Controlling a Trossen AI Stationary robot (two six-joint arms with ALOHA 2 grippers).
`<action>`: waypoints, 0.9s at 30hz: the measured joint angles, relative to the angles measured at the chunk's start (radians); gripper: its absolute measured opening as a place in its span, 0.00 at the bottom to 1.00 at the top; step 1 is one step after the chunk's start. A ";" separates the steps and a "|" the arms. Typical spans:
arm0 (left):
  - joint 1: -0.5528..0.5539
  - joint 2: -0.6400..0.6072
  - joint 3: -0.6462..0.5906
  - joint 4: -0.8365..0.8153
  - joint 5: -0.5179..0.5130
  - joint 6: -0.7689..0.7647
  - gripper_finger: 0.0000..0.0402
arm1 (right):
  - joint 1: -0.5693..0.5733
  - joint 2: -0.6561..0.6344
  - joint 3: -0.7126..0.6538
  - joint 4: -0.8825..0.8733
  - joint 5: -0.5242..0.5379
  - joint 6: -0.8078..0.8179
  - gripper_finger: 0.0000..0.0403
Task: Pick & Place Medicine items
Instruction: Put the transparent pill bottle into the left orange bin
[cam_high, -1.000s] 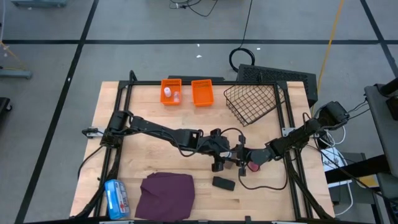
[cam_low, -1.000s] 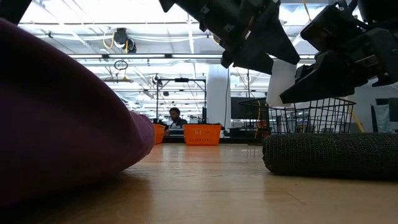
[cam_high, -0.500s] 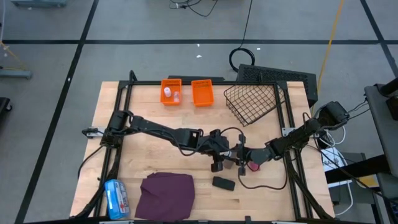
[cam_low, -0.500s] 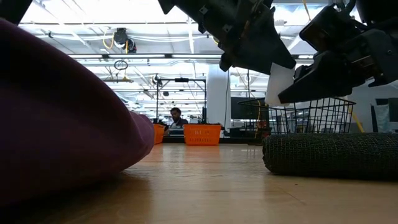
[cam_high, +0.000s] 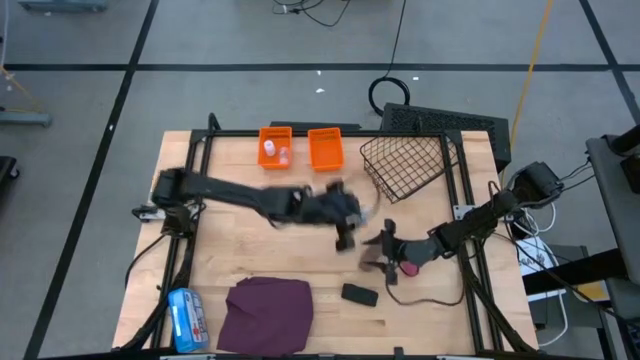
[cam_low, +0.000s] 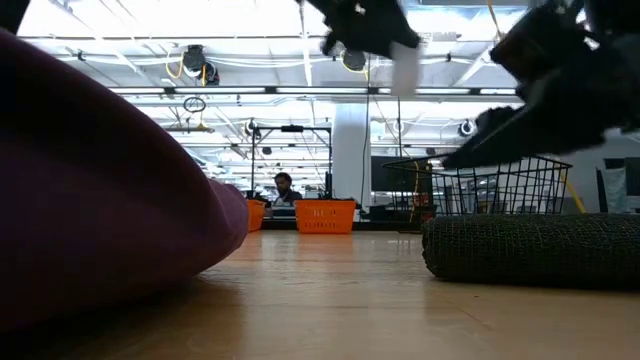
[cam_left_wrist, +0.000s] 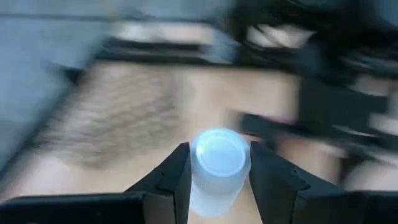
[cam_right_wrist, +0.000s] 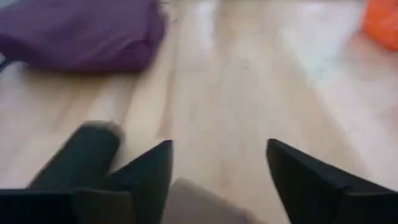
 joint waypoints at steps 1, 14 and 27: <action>0.009 -0.025 0.000 -0.025 -0.040 0.008 0.33 | -0.002 -0.009 0.001 0.020 0.000 0.001 0.68; 0.315 -0.339 -0.226 -0.023 -0.153 0.010 0.33 | -0.004 -0.051 0.000 0.021 -0.044 0.016 0.81; 0.706 -0.387 -0.713 0.426 -0.122 -0.323 0.33 | -0.004 -0.049 0.000 -0.004 -0.043 0.016 0.80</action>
